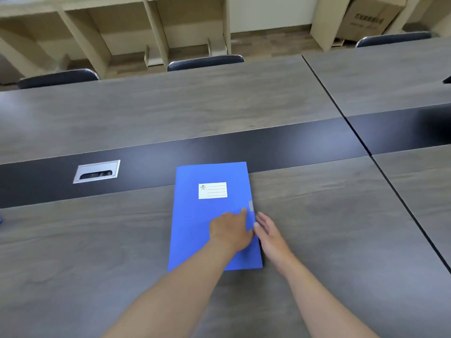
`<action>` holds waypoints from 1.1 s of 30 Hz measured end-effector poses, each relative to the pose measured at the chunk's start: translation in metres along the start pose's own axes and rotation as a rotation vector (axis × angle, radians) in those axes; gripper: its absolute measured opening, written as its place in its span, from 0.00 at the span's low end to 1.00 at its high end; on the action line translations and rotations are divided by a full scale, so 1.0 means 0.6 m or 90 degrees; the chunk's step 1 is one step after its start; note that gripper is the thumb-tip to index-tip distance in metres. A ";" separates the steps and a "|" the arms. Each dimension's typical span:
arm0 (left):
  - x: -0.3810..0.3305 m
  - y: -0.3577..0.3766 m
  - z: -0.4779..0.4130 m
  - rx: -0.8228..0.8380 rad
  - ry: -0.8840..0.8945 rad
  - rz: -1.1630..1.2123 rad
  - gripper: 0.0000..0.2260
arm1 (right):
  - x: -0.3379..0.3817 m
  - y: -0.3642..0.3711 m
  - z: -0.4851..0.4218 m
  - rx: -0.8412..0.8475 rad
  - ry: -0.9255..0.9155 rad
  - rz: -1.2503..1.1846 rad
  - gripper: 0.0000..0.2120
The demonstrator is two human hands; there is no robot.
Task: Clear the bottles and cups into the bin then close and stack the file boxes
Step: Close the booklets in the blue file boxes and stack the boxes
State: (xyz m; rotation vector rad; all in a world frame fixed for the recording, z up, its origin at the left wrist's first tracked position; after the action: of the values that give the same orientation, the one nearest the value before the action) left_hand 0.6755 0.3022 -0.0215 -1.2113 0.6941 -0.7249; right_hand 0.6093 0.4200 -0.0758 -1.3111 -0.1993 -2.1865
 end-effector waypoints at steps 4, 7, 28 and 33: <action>0.089 0.002 0.059 -0.075 -0.085 0.174 0.30 | 0.015 0.000 -0.002 -0.094 -0.098 0.089 0.27; 0.171 0.003 0.108 -0.273 -0.184 0.355 0.28 | 0.040 0.022 0.012 -0.136 -0.179 0.139 0.26; 0.751 -0.007 0.790 -0.752 -0.617 0.591 0.24 | 0.061 0.567 0.473 0.099 -0.391 0.105 0.24; 0.876 -0.010 0.992 -0.801 -0.667 0.585 0.26 | 0.019 0.717 0.627 0.132 -0.419 0.114 0.22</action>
State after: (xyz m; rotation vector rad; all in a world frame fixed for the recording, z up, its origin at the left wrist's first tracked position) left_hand 1.4601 0.2167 0.0644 -1.8469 0.6561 1.2709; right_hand 1.1259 0.2138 0.0556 -1.8018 -0.5209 -1.4801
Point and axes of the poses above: each hand's wrist, its own z-axis away from the middle knuckle, its own y-axis out of the palm, x = y × z, the point moved 1 cm from there along -z, towards the middle knuckle, and after that the axes turned 15 degrees about -x, right-handed, at the moved point
